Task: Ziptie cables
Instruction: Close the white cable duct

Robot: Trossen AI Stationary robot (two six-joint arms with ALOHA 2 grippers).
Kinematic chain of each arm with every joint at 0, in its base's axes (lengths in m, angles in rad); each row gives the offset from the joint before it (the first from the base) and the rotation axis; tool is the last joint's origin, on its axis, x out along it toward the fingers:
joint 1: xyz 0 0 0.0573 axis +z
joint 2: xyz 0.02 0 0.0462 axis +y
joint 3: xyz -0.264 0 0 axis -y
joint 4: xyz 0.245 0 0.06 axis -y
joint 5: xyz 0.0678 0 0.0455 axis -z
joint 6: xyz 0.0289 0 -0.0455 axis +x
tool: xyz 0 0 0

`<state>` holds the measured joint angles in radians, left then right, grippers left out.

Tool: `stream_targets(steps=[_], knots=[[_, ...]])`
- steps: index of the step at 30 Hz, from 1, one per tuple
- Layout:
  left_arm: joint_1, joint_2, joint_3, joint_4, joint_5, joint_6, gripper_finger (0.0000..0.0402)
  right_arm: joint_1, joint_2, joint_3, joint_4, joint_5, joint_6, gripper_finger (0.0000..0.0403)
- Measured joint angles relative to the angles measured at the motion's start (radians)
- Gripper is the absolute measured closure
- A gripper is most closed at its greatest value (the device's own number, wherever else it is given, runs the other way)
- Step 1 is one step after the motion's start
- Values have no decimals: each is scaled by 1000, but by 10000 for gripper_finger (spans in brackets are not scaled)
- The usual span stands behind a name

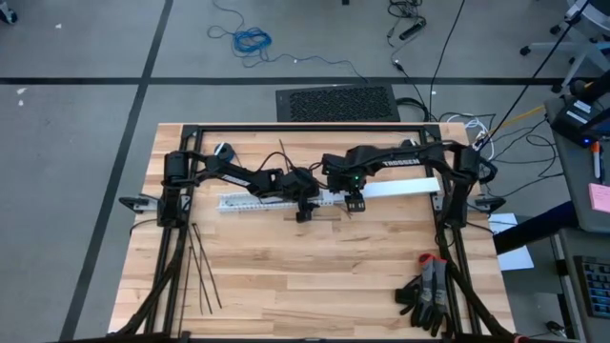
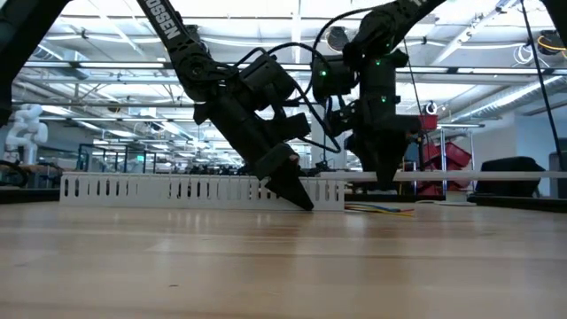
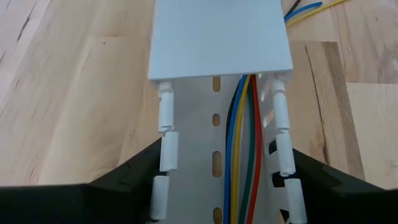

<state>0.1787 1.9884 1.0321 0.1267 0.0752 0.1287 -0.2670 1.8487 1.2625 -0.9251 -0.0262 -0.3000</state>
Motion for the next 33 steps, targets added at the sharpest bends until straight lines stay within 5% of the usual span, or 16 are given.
stream_targets(steps=[16, 25, 33], knots=[[0, 0, 0, 0, -1, -1, 163, 6, 25, 0, 8, 0, 30, 187], [0, 0, 0, 0, -1, -1, 163, 12, 28, 22, -22, 2, 21, 45], [0, 0, 0, -1, -1, -1, 163, 18, 4, 102, -130, -55, 32, 25]])
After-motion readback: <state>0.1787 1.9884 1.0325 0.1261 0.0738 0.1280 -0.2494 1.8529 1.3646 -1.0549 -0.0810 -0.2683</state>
